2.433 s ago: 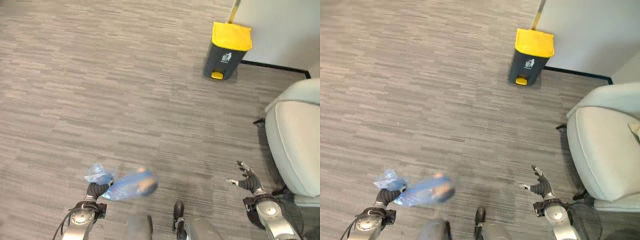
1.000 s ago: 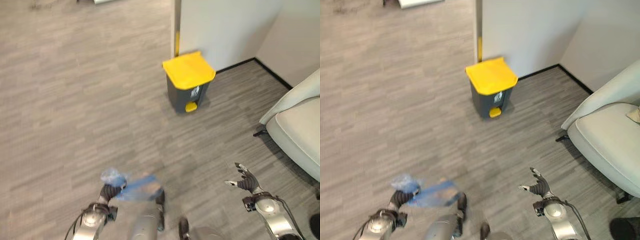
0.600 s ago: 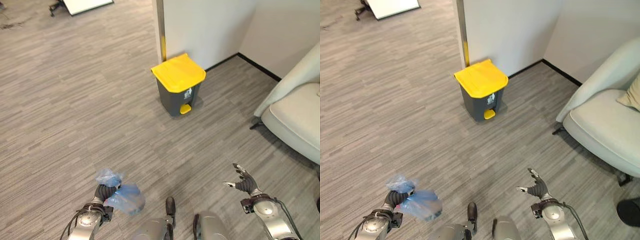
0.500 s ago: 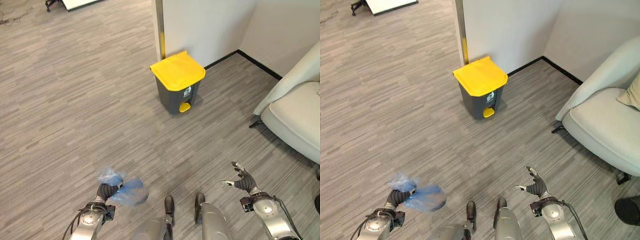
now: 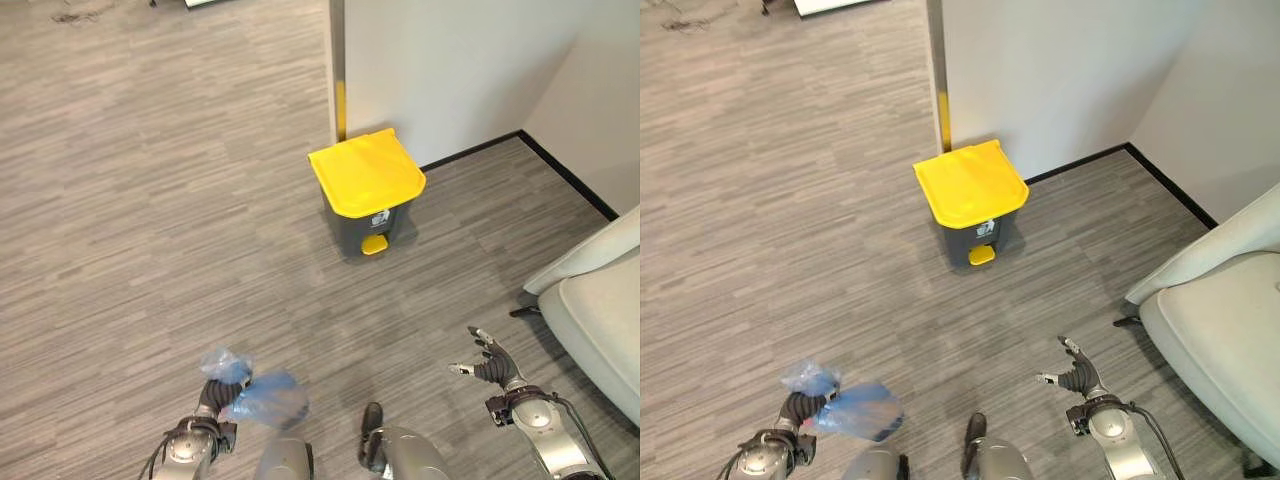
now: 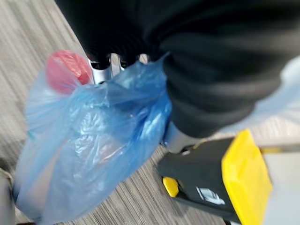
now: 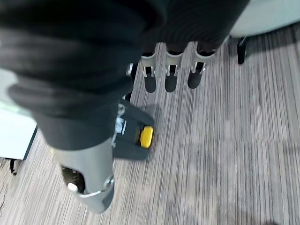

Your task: Gather garbage on tea table into small bin, then transfer packed bag to large trash can.

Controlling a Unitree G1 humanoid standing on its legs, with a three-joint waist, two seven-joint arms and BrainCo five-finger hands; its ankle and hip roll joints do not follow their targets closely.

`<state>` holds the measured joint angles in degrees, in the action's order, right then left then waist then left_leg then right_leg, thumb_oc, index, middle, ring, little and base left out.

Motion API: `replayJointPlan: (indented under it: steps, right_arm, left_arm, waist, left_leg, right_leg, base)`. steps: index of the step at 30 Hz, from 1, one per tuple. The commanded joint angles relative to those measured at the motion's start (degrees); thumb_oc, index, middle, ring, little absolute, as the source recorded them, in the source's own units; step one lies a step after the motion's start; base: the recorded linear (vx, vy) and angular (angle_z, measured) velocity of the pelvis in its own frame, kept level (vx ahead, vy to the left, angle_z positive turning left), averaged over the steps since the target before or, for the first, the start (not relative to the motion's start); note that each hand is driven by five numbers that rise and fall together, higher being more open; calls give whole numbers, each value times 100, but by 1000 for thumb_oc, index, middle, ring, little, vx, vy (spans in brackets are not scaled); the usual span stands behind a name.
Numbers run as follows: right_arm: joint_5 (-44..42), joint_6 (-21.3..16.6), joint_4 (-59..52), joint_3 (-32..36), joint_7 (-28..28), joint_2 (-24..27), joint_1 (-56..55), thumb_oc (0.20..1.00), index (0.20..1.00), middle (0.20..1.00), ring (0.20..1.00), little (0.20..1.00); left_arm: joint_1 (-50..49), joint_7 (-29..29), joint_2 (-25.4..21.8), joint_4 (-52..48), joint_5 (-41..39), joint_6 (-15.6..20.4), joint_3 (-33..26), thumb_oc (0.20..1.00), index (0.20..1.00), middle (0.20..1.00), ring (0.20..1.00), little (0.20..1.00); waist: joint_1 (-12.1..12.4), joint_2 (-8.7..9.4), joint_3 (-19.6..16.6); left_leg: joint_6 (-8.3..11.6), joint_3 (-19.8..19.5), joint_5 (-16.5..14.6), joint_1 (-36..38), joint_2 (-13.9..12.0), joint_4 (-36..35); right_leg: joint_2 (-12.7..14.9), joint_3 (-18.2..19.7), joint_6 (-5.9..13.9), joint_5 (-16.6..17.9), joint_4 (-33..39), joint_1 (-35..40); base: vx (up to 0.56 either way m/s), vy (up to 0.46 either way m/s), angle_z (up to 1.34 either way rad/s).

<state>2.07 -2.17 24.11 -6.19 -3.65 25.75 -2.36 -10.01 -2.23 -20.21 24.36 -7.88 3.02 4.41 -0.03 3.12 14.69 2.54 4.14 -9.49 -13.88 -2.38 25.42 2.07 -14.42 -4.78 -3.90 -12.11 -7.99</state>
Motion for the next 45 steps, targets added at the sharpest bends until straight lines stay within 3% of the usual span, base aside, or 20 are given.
replayJointPlan:
  steps: [1, 4, 7, 9, 10, 11, 15, 18, 20, 25, 27, 34, 38, 41, 42, 45]
  right_arm:
    - [-187, -159, -97, 129, -209, 235, -64, 1000, 1000, 1000, 1000, 1000]
    - [-243, -138, -20, 172, -352, 144, -93, 1000, 1000, 1000, 1000, 1000]
    - [-70, -101, 75, 118, -275, 91, -113, 1000, 1000, 1000, 1000, 1000]
    - [-10, -69, 38, 81, -196, -27, -148, 1000, 1000, 1000, 1000, 1000]
    - [12, -86, 26, 15, -156, -97, -122, 1000, 1000, 1000, 1000, 1000]
    - [88, -30, 17, -46, -74, -141, -69, 1000, 1000, 1000, 1000, 1000]
    - [65, -65, -53, -76, -100, -187, 28, 1000, 1000, 1000, 1000, 1000]
    - [4, -47, -84, -70, -83, -169, 72, 1000, 1000, 1000, 1000, 1000]
    - [-5, -39, -110, -85, -90, -160, 82, 1000, 1000, 1000, 1000, 1000]
    - [13, -25, -142, -52, -78, -178, 4, 1000, 1000, 1000, 1000, 1000]
    - [-4, -53, -118, -21, -46, -167, -59, 1000, 1000, 1000, 1000, 1000]
    - [-33, -94, -194, 71, -65, -37, -181, 1000, 1000, 1000, 1000, 1000]
    - [-122, -117, -103, 217, -134, 60, -344, 1000, 1000, 1000, 1000, 1000]
    - [-211, -98, 126, 340, -244, 60, -374, 1000, 1000, 1000, 1000, 1000]
    - [-272, -77, 190, 352, -299, 46, -352, 1000, 1000, 1000, 1000, 1000]
    - [-217, -59, 203, 334, -278, 24, -341, 1000, 1000, 1000, 1000, 1000]
  left_arm:
    - [209, -58, -273, -242, -20, 295, -5, 200, 200, 200, 200, 200]
    - [200, -107, -291, -255, 22, 297, -46, 200, 200, 200, 200, 200]
    - [-11, -68, -277, -319, 107, 271, -151, 200, 200, 200, 200, 200]
    - [-76, -46, -316, -315, 139, 233, -204, 200, 200, 200, 200, 200]
    - [-97, -46, -374, -305, 180, 236, -258, 200, 200, 200, 200, 200]
    - [-92, -50, -433, -287, 111, 213, -289, 200, 200, 200, 200, 200]
    - [20, -115, -510, -284, 93, 217, -266, 200, 200, 200, 200, 200]
    - [83, -145, -520, -265, 67, 244, -262, 200, 200, 200, 200, 200]
    - [62, -163, -496, -258, 59, 259, -271, 200, 200, 200, 200, 200]
    - [97, -175, -462, -238, 60, 268, -270, 200, 200, 200, 200, 200]
    - [73, -123, -422, -248, 54, 280, -264, 200, 200, 200, 200, 200]
    - [-72, -14, -285, -269, 23, 212, -208, 200, 200, 200, 200, 200]
    - [40, -24, -232, -258, -35, 179, -156, 200, 200, 200, 200, 200]
    - [98, 24, -176, -251, -28, 160, -67, 200, 200, 200, 200, 200]
    - [148, 42, -227, -283, 12, 164, -33, 200, 200, 200, 200, 200]
    - [100, 62, -236, -284, 73, 155, -68, 200, 200, 200, 200, 200]
  waist:
    - [-35, -166, -48]
    - [164, -294, -35]
    - [267, -310, -108]
    - [291, -209, -171]
    - [356, -115, -222]
    - [380, -24, -214]
    - [339, -65, -148]
    - [240, -89, -129]
    - [173, -66, -118]
    - [30, -34, -24]
    - [3, 8, -143]
    - [-55, -109, -375]
    - [-126, -87, -310]
    - [-257, -79, -279]
    - [-263, -104, -206]
    - [-235, -179, -221]
  left_leg:
    - [89, 380, 532, 143, -22, -1112]
    - [247, 680, 1396, -350, 55, -2083]
    - [165, 635, 1436, -190, 15, -2181]
    - [51, 574, 1318, -209, 56, -1900]
    - [-70, 632, 1092, -128, 106, -1746]
    - [-288, 613, 794, 72, 211, -1578]
    - [-393, 604, 571, 250, 224, -1528]
    - [-396, 532, 446, 440, 238, -1568]
    - [-365, 512, 318, 660, 222, -1605]
    - [-261, 309, 210, 1019, 226, -1647]
    - [-170, 236, 182, 1128, 234, -1681]
    - [144, 107, 372, 1319, -173, -1943]
    - [277, 16, 431, 1038, -309, -1478]
    - [188, 599, 440, 824, -406, -1258]
    - [101, 967, 505, 446, -266, -1222]
    - [72, 929, 484, 620, -180, -1564]
  right_leg:
    - [418, 107, 884, -106, 699, 272]
    - [140, 165, 940, -172, 1149, 799]
    - [144, 229, 1005, -430, 1075, 1190]
    - [278, 303, 1022, -572, 732, 1201]
    - [440, 337, 1101, -662, 453, 1208]
    - [628, 467, 1221, -491, -453, 898]
    - [774, 467, 1234, -247, -928, 386]
    - [848, 352, 1161, -174, -541, 100]
    - [991, 210, 1221, 135, 43, -108]
    - [978, 464, 1390, 448, 452, -336]
    - [956, 520, 1374, 555, 611, -152]
    - [629, 362, 1187, 330, 915, 247]
    - [454, 261, 975, 149, 1116, 481]
    - [472, 32, 925, 71, 1344, 686]
    - [497, -43, 955, 97, 1369, 697]
    - [463, -42, 990, 61, 1305, 663]
  base:
    - [221, 15, 0]
    - [260, 51, -4]
    - [416, 151, -24]
    - [388, 153, -55]
    - [537, 269, -60]
    - [466, 265, -36]
    - [143, 82, -5]
    - [132, -21, 49]
    - [235, -112, 36]
    - [199, -152, 13]
    - [276, -314, 32]
    - [160, -231, 19]
    - [47, -166, 21]
    - [24, -59, 55]
    - [-13, 14, 85]
    - [43, 102, 52]
